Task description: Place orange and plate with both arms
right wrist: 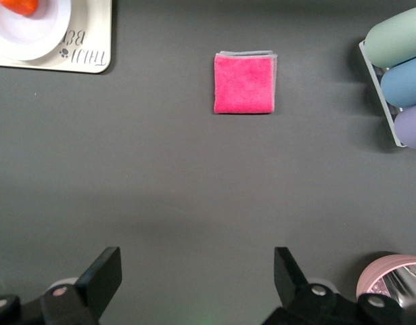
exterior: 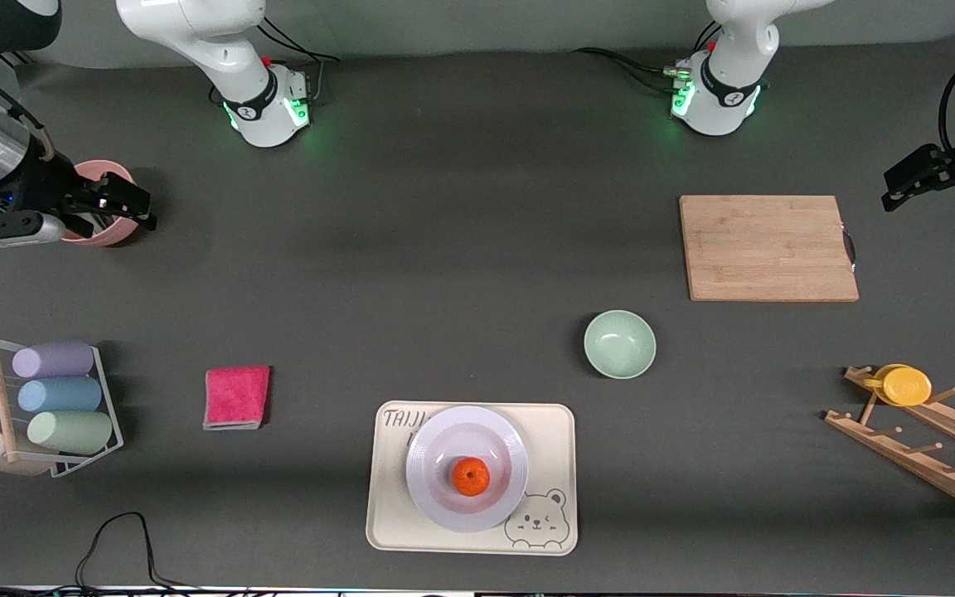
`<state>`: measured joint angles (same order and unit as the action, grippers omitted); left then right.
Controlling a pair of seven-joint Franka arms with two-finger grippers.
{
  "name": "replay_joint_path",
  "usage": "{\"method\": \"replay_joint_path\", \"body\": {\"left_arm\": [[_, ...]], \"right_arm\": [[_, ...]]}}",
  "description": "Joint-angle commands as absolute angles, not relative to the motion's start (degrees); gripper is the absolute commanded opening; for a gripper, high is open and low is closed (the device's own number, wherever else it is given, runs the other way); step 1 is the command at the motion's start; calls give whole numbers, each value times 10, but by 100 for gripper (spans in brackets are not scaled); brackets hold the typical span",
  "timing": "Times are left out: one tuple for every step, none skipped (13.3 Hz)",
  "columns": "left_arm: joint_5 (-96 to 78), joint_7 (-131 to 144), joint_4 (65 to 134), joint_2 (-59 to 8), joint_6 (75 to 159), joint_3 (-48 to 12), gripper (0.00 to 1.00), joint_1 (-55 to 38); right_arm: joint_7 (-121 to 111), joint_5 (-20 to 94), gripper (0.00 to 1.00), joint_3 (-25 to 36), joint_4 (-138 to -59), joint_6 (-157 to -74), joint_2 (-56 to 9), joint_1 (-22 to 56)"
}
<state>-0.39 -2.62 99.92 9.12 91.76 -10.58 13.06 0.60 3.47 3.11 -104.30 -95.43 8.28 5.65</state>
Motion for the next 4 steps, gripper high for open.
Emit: {"method": "replay_joint_path", "body": {"left_arm": [[4, -36, 998, 98, 904, -107, 100, 132], [4, -36, 998, 97, 904, -107, 100, 132], [4, -36, 998, 97, 903, -107, 100, 132], [4, -36, 998, 98, 903, -107, 100, 132]], "right_arm": [[17, 36, 100, 29, -1048, -961, 88, 40], [17, 36, 100, 29, -1044, -961, 87, 40], [17, 36, 100, 30, -1038, -960, 86, 40], [17, 36, 100, 30, -1036, -959, 87, 40]]}}
